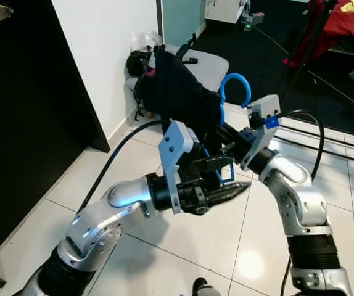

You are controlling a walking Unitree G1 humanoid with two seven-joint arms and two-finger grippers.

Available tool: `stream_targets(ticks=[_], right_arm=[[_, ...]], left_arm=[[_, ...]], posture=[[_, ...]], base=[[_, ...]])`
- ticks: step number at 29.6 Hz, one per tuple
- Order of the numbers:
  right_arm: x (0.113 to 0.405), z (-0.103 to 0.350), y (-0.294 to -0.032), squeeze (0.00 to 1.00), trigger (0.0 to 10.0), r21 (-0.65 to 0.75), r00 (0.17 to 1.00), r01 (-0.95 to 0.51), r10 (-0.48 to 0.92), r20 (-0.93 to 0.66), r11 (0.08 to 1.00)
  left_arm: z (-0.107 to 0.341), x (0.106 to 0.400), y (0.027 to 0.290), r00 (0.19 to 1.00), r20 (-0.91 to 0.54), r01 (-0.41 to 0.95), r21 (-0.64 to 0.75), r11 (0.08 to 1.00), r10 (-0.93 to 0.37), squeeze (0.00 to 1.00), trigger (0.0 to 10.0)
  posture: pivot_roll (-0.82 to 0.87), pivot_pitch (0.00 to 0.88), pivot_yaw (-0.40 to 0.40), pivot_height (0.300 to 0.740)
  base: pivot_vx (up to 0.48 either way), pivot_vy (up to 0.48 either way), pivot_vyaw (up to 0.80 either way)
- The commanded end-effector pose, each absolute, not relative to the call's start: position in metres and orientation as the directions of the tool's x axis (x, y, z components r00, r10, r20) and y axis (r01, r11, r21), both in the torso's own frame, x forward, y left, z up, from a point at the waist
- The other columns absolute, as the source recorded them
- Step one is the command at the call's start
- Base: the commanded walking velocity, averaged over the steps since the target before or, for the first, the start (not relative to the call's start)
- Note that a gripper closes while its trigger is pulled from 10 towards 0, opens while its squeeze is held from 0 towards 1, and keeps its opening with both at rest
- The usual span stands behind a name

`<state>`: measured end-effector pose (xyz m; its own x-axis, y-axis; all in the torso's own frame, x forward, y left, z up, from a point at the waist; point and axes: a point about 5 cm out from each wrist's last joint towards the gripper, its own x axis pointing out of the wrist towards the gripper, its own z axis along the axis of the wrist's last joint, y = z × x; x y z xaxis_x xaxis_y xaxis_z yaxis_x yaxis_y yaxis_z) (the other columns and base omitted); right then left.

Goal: Hang hanger

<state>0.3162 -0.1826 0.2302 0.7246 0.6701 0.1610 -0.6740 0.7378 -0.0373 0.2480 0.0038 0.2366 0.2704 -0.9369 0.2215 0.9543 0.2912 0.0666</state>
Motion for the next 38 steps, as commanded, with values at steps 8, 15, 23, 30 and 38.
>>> stream_targets(ticks=[8, 15, 23, 30, 38], right_arm=[[0.272, 0.264, -0.217, 0.00, 10.0, -0.021, 0.479, -0.859, 0.819, 0.316, 0.511], [0.247, 0.272, -0.253, 0.00, 10.0, 0.057, 0.385, -0.915, 0.825, 0.413, 0.399], [0.237, 0.261, -0.278, 0.00, 10.0, 0.117, 0.403, -0.915, 0.860, 0.314, 0.386], [0.227, 0.271, -0.285, 0.00, 10.0, 0.132, 0.362, -0.932, 0.882, 0.301, 0.338], [0.220, 0.274, -0.266, 0.00, 10.0, 0.145, 0.248, -0.966, 0.927, 0.283, 0.214]], left_arm=[[0.269, 0.270, 0.068, 0.337, 0.266, 0.908, 0.163, 0.387, -0.903, 1.00, 10.0], [0.316, 0.267, 0.120, 0.248, 0.389, 0.903, 0.238, 0.357, -0.887, 0.00, 10.0], [0.345, 0.257, 0.153, 0.162, 0.405, 0.882, 0.349, 0.317, -0.900, 0.00, 10.0], [0.350, 0.259, 0.166, 0.170, 0.406, 0.876, 0.354, 0.326, -0.898, 0.00, 10.0], [0.342, 0.260, 0.154, 0.135, 0.391, 0.898, 0.340, 0.279, -0.910, 0.00, 10.0]], posture=[[0.00, 0.177, -0.004, 0.740], [0.00, 0.176, -0.003, 0.740], [0.00, 0.171, -0.007, 0.740], [-0.01, 0.173, -0.009, 0.740], [-0.01, 0.177, -0.008, 0.740]], base=[[0.000, 0.000, 0.00], [0.000, 0.000, 0.00], [0.000, 0.000, 0.00], [0.000, 0.000, 0.00], [0.000, 0.000, 0.00]])
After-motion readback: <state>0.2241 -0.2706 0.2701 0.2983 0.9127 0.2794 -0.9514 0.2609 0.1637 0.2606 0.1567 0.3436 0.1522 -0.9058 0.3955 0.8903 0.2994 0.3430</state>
